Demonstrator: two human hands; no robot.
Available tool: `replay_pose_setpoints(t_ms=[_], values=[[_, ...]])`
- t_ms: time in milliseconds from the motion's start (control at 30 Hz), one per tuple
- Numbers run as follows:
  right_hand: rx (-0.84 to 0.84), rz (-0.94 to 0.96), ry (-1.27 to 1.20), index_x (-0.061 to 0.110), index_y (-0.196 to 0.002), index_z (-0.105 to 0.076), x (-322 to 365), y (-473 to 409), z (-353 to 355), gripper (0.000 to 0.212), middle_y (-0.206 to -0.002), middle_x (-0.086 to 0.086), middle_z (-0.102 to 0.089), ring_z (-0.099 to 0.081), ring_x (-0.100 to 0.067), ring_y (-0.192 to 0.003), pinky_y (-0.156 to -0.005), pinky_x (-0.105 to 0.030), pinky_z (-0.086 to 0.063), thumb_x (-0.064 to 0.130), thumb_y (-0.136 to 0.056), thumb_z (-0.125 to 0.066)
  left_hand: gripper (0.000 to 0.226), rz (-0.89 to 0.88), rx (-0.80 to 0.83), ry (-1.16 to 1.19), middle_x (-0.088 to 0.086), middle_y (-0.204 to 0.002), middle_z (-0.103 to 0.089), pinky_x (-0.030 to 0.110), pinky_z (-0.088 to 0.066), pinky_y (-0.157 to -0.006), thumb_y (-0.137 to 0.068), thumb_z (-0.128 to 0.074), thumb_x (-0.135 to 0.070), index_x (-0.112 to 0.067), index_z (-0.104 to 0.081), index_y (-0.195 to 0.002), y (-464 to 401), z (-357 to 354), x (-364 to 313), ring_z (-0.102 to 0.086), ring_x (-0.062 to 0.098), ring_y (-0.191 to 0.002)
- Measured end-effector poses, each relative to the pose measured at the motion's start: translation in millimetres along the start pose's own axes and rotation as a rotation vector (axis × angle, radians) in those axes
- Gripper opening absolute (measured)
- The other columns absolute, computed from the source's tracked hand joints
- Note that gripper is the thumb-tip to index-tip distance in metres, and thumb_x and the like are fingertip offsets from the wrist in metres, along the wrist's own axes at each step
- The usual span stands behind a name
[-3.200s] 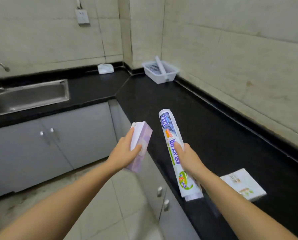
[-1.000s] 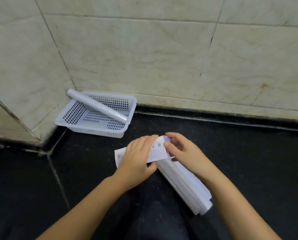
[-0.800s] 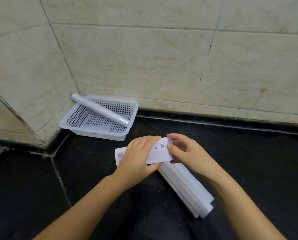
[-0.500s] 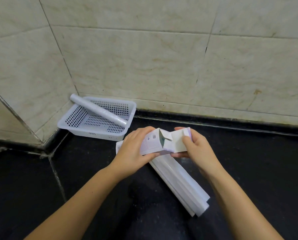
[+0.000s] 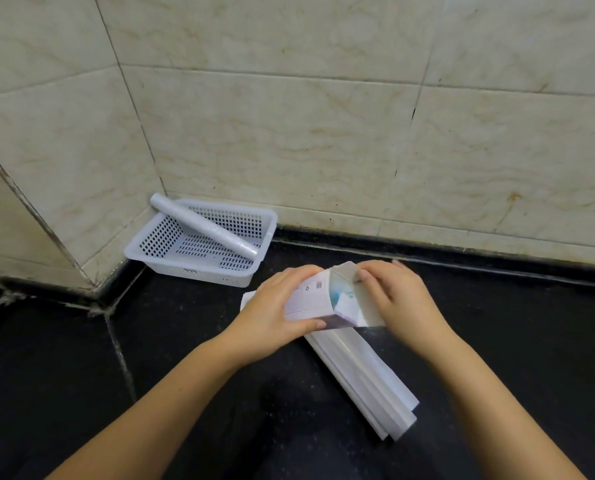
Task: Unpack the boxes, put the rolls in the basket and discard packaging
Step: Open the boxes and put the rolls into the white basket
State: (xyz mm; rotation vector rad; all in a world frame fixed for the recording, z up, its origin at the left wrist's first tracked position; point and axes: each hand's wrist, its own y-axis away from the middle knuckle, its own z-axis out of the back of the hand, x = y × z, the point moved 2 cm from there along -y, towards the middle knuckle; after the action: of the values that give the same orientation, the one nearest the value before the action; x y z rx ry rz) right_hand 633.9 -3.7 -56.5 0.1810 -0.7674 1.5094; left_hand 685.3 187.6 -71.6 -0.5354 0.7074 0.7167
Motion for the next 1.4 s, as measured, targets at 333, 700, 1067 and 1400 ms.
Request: replay_pose_setpoints(t_ms=[333, 700, 1067, 1400], values=[[-0.089, 0.198, 0.226, 0.018, -0.106, -0.064, 28, 18, 2, 0.023, -0.123, -0.001, -0.059, -0.048, -0.019, -0.124, -0.115, -0.053, -0.012, 0.019, -0.083, -0.065, 0.059, 0.077, -0.164, 0.093, -0.013, -0.122, -0.053, 0.040, -0.042, -0.101, -0.072, -0.075, -0.030, -0.040, -0.044, -0.121, -2, 1, 2, -0.047, 0.007, -0.116], [0.069, 0.147, 0.027, 0.022, -0.101, -0.063, 32, 21, 6, 0.020, -0.085, 0.023, -0.057, -0.049, 0.013, -0.091, -0.117, -0.039, -0.023, 0.015, -0.087, -0.052, 0.062, 0.035, -0.199, -0.001, -0.021, -0.119, -0.049, 0.036, -0.042, -0.099, -0.073, -0.073, -0.038, -0.047, -0.037, -0.123, 0, -5, 6, -0.043, 0.002, -0.115], [0.171, -0.196, -0.030, 0.032, -0.123, -0.051, 36, 0, -3, 0.046, -0.078, 0.018, -0.056, -0.056, -0.002, -0.075, -0.093, -0.037, -0.046, 0.051, -0.082, -0.054, 0.054, -0.169, -0.349, -0.359, -0.012, -0.126, -0.051, 0.042, -0.022, -0.114, -0.082, -0.062, -0.039, -0.028, -0.039, -0.130, 3, -8, 14, -0.041, 0.001, -0.120], [0.136, -0.210, -0.098, 0.026, -0.103, -0.057, 37, -6, -19, 0.030, -0.098, 0.010, -0.059, -0.057, -0.009, -0.091, -0.091, -0.039, -0.047, 0.039, -0.077, -0.064, 0.046, -0.195, -0.351, -0.493, -0.002, -0.119, -0.058, 0.038, -0.015, -0.114, -0.081, -0.054, -0.030, -0.022, -0.044, -0.125, 5, -8, 16, -0.048, 0.012, -0.112]])
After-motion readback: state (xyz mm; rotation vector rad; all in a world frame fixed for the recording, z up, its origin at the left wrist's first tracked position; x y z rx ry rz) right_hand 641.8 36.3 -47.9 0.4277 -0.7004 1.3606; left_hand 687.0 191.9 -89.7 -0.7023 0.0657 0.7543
